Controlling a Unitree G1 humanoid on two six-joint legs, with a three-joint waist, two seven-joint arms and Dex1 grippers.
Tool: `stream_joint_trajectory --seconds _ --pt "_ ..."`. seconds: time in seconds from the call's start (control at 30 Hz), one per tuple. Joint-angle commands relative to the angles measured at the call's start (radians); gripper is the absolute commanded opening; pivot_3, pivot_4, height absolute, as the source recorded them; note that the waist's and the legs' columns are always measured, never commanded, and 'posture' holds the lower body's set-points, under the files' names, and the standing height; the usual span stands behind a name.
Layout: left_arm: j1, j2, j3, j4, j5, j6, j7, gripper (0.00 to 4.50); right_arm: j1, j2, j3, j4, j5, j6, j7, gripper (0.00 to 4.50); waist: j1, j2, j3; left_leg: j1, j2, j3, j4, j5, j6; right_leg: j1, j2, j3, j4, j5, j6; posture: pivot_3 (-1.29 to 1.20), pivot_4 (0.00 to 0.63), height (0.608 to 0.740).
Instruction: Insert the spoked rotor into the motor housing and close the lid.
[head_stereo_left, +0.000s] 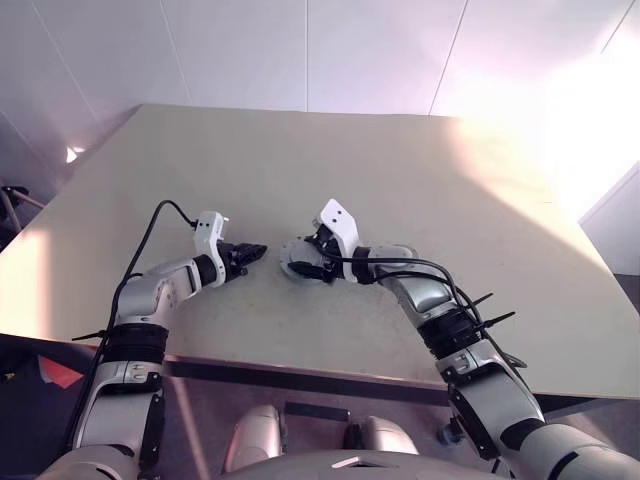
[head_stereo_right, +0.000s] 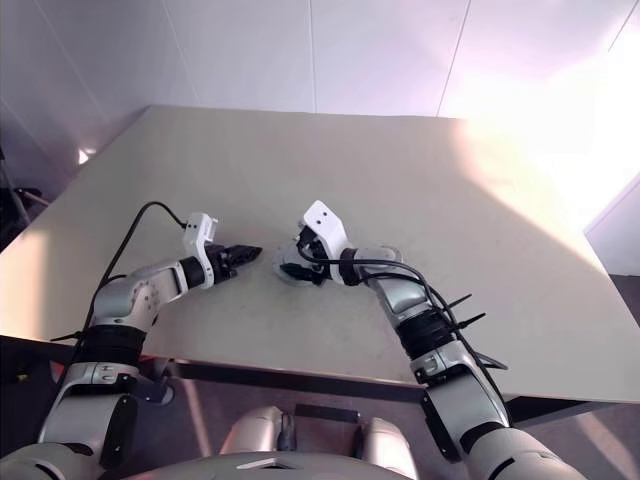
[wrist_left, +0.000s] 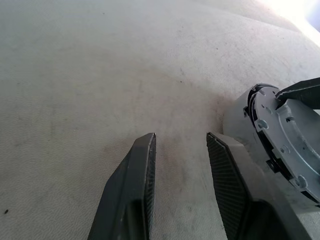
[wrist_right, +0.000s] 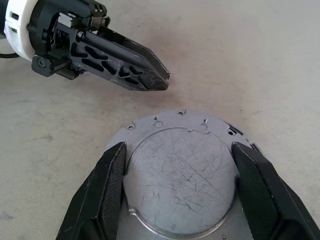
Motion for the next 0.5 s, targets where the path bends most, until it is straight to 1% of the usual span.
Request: stream_joint_trajectory --seconds 0.03,0.3,0.5 --pt "-0.007 0.004 0.001 -0.035 -0.001 -0.015 -0.002 1.74 -0.040 0.007 -0.006 -0.016 -0.006 -0.008 -0.004 3.22 0.000 0.000 0.000 0.000 0.000 0.000 0.000 0.000 0.000 0.000 0.000 0.000 0.000 0.000 0.000 0.00 0.000 0.740" --pt "-0.002 -0.002 0.000 -0.038 -0.001 -0.017 -0.004 1.74 -0.079 0.020 -0.008 0.043 -0.028 -0.023 -0.024 3.22 -0.001 0.000 0.000 0.000 0.000 0.000 0.000 0.000 0.000 0.000 0.000 0.000 0.000 0.000 0.000 0.00 0.000 0.740" --pt "0.003 -0.001 0.007 -0.050 -0.010 -0.011 -0.008 1.74 -0.073 0.019 -0.002 0.070 -0.040 -0.034 -0.014 3.22 0.000 0.000 0.000 0.000 0.000 0.000 0.000 0.000 0.000 0.000 0.000 0.000 0.000 0.000 0.000 0.00 0.000 0.740"
